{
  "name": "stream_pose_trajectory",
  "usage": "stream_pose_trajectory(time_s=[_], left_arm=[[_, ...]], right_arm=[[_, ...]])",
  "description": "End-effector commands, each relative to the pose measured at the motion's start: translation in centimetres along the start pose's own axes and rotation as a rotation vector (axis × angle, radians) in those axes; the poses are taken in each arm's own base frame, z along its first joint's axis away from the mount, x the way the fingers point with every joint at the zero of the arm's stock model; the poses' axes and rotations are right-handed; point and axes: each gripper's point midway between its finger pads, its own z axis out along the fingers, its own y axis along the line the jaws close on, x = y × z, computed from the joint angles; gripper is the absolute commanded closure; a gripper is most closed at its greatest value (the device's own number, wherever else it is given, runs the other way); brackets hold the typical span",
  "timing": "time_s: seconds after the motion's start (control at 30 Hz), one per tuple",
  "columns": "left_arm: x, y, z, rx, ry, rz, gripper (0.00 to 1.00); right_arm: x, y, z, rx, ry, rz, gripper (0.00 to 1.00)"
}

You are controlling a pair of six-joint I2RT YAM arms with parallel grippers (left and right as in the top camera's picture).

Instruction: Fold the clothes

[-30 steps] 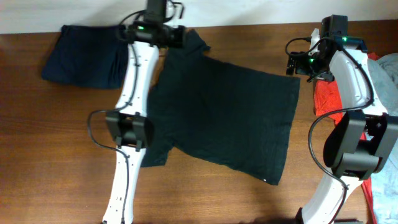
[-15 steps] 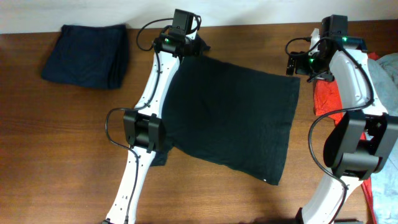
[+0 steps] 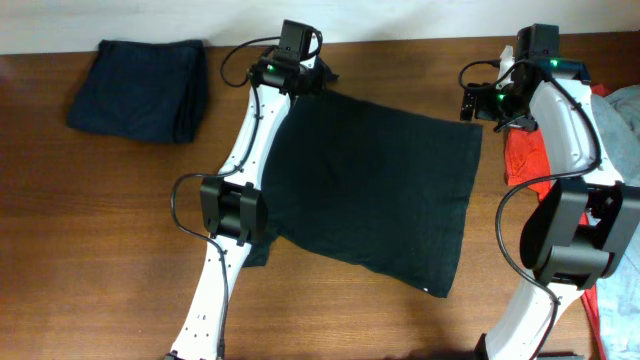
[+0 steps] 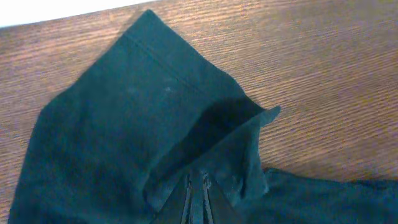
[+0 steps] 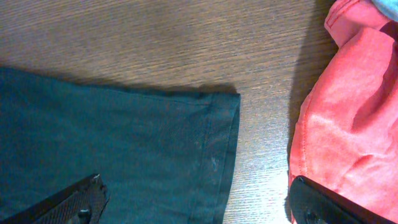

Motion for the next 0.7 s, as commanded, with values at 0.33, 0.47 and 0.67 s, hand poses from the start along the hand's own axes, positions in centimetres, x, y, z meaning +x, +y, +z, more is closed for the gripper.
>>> stream_pose_trajectory(time_s=[0.33, 0.47, 0.67], left_arm=[[4.6, 0.8, 5.4, 0.001, 0.07, -0.023, 0.92], [5.3, 0.9, 7.5, 0.004, 0.046, -0.022, 0.9], [1.1, 0.4, 7.0, 0.08, -0.113, -0.02, 0.53]], right_arm=[[-0.6, -0.1, -0.5, -0.005, -0.018, 0.012, 0.01], [-0.6, -0.1, -0.5, -0.004, -0.018, 0.013, 0.01], [-0.5, -0.2, -0.5, -0.004, -0.017, 0.013, 0.01]])
